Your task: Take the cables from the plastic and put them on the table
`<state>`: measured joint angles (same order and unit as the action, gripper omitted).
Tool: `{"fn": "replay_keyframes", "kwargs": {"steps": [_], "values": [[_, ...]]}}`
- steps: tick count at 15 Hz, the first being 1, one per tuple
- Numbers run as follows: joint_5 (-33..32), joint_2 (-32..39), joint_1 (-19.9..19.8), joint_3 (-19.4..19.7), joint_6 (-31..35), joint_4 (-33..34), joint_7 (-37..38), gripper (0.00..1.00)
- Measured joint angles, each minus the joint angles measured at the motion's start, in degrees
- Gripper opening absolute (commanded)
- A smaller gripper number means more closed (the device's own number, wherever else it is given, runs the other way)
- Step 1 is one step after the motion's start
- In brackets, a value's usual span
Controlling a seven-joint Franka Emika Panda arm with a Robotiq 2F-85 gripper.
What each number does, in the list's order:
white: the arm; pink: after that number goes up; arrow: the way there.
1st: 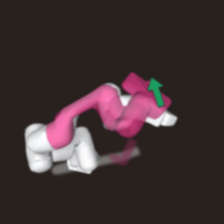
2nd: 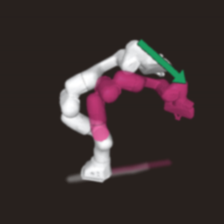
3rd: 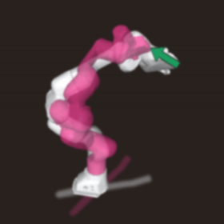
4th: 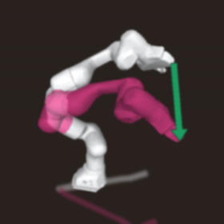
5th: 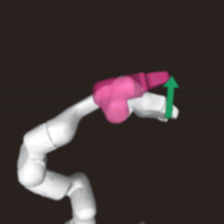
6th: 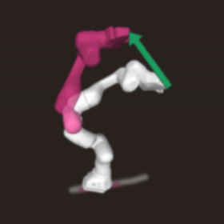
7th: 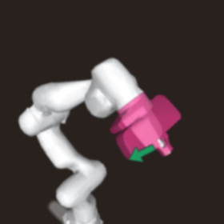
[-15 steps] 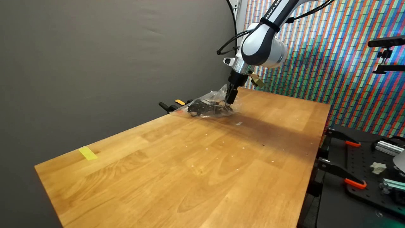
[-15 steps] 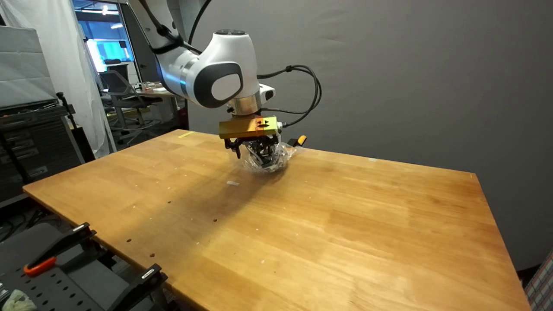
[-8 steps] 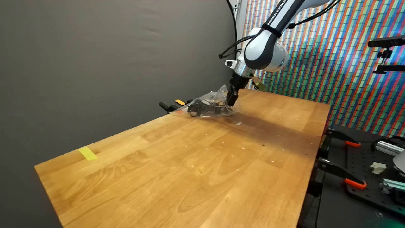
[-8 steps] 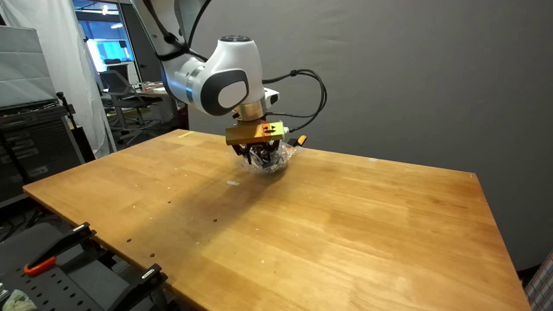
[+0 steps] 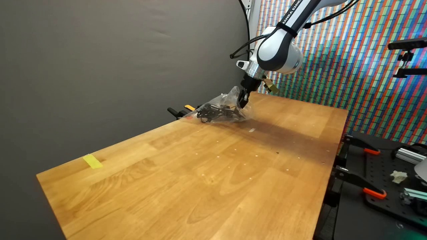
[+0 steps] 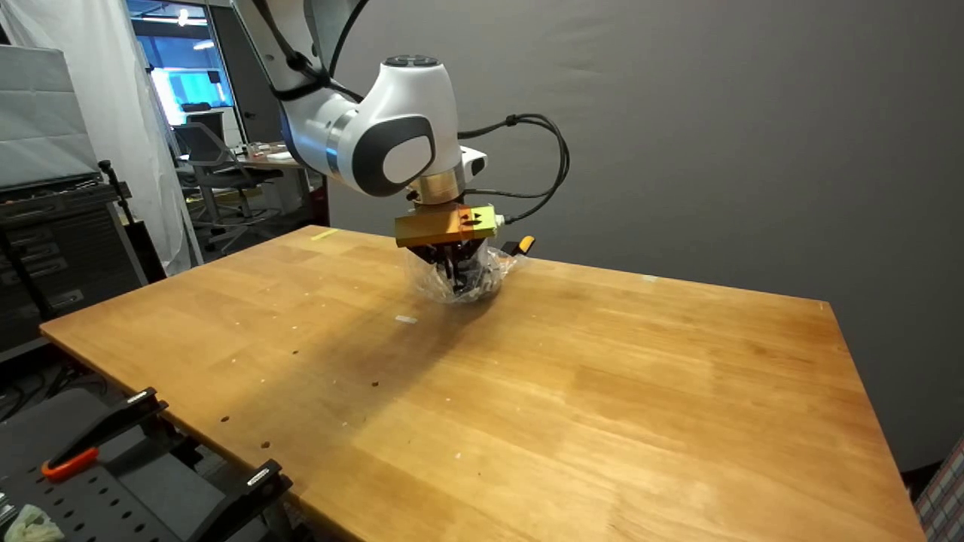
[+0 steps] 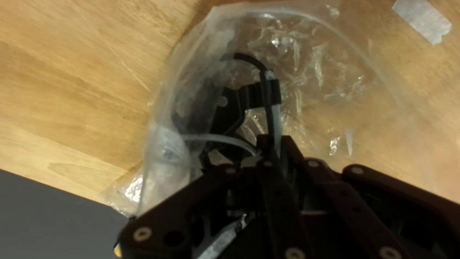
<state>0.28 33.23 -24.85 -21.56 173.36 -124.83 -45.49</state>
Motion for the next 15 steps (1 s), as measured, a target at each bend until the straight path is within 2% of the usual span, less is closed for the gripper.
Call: {"fn": "replay_keyframes", "kwargs": {"steps": [6, 8, 12, 15], "values": [[-1.04, -0.4, 0.14, 0.47, -1.68, 0.0, 0.09, 0.02], [-2.65, -2.11, 2.71, 3.99, -5.81, 0.1, 1.25, 0.02], [-7.44, -7.06, 11.86, 14.65, -15.41, 1.46, 7.13, 0.02], [-8.65, -10.49, 15.3, 17.46, -24.72, 2.68, 10.43, 0.02]]}}
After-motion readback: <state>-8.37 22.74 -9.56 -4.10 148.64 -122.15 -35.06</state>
